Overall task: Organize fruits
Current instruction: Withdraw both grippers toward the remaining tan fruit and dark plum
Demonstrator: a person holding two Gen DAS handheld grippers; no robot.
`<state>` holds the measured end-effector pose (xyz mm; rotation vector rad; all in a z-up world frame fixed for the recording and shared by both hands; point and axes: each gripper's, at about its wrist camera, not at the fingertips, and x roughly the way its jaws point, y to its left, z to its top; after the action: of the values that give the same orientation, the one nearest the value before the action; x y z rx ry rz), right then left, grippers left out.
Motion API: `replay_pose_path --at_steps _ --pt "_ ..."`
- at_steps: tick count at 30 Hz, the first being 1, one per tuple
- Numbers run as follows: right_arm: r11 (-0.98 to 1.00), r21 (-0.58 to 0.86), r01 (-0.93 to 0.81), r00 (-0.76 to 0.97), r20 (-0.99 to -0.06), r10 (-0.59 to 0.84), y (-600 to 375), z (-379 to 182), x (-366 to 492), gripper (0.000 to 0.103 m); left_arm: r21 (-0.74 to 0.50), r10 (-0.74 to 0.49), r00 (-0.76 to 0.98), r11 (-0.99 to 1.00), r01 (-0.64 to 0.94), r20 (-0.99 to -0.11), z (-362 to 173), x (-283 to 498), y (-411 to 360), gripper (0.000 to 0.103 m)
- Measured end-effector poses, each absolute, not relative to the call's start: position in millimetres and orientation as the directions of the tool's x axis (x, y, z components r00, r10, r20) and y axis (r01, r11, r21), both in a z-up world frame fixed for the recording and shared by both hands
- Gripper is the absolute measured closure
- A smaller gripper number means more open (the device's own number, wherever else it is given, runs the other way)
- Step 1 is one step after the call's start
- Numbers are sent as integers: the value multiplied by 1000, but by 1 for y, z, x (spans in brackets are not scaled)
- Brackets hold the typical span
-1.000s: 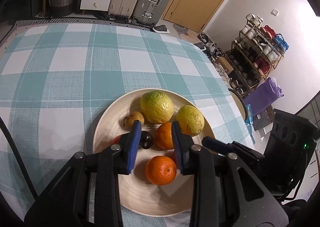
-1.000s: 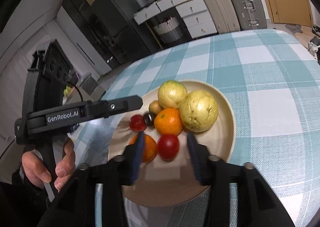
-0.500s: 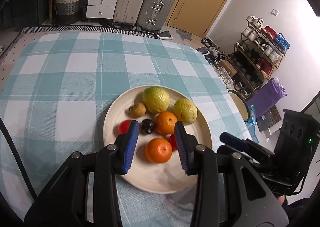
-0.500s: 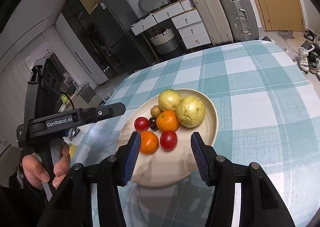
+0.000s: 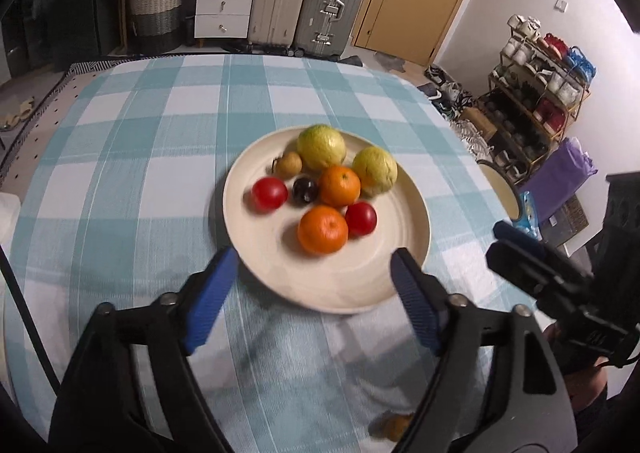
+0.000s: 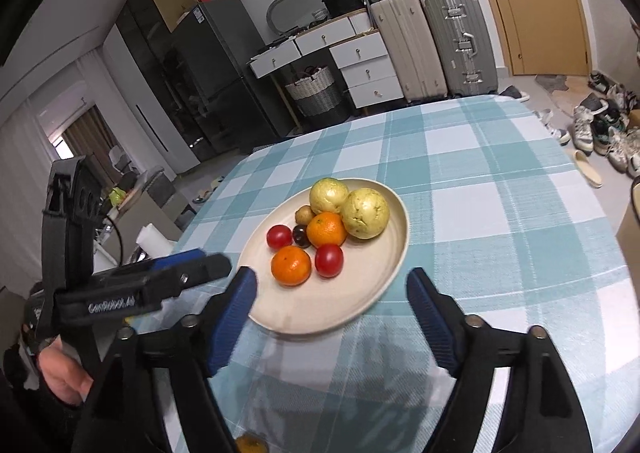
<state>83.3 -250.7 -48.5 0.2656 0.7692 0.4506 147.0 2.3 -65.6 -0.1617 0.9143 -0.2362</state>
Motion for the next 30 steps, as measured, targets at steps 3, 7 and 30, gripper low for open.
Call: replay_pose_path --at_steps 3,7,30 --pt "874 385 -296 631 -608 481 -253 -47 76 16 -230 -268 588 963 141 -763 -65 134 -1 21" --pt "881 376 -285 629 -621 469 -256 -48 65 13 -229 -267 585 963 140 -766 -69 121 -4 18" --pt "883 370 -290 558 -684 470 -257 -78 -9 8 -215 -235 538 971 99 -810 -107 55 0 1"
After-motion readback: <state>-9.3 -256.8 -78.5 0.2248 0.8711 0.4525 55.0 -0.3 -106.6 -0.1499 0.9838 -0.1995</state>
